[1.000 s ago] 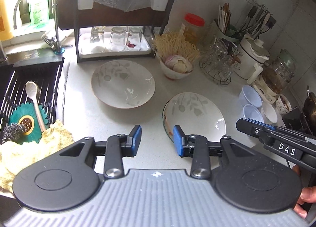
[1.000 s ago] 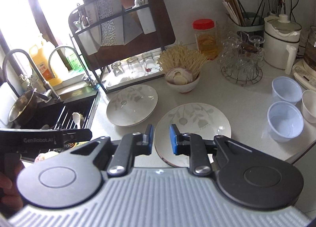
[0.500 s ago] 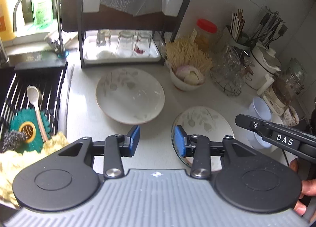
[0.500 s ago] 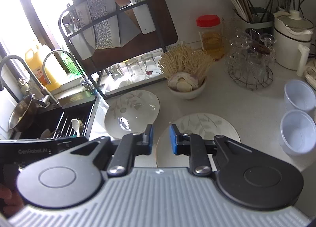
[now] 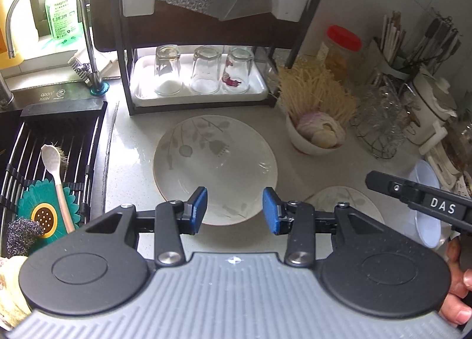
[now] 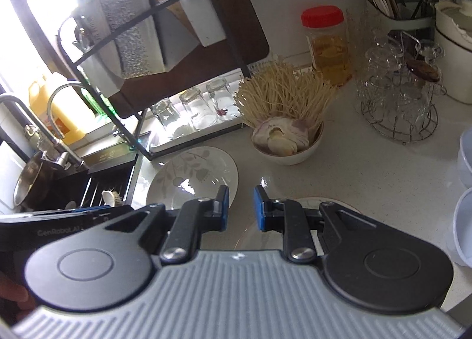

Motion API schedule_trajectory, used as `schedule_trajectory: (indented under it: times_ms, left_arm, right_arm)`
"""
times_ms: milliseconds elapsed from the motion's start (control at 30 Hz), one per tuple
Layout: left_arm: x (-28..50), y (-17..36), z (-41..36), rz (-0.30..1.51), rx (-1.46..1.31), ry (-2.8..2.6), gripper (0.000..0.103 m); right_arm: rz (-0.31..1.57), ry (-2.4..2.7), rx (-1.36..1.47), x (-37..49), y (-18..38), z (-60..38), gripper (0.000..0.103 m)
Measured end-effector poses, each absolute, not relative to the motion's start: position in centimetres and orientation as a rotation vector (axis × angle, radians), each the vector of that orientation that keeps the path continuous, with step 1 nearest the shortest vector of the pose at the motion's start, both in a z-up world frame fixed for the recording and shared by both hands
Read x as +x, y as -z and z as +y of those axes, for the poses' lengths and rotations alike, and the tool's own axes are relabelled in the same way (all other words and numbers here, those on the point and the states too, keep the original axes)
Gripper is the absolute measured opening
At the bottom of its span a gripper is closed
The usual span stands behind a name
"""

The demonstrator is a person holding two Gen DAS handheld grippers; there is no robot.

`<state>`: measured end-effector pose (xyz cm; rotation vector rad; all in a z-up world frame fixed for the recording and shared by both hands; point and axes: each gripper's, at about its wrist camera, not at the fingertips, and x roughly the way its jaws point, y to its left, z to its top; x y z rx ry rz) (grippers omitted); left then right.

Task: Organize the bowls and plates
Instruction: 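Move both grippers toward the second leaf-pattern bowl beside the dish rack, then close both grippers on the rim of the second leaf-pattern bowl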

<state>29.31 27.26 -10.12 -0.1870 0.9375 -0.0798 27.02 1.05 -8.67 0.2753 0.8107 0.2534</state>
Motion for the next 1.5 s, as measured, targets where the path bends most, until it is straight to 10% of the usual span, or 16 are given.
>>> schedule_trajectory:
  times_ms: [200, 300, 1500]
  left_arm:
    - [31.9, 11.7, 28.1, 0.968, -0.206, 0.040, 0.047]
    - [32.9, 12.6, 28.7, 0.986, -0.232, 0.018, 0.047]
    - [39.5, 21.4, 36.4, 1.138, -0.344, -0.126, 0.050]
  right_arm:
    - [0.857, -0.238, 0.301, 30.0, 9.8, 0.6, 0.027]
    - [0.876, -0.238, 0.310, 31.5, 10.4, 0.6, 0.053]
    - [1.133, -0.343, 0.276, 40.6, 19.7, 7.5, 0.037]
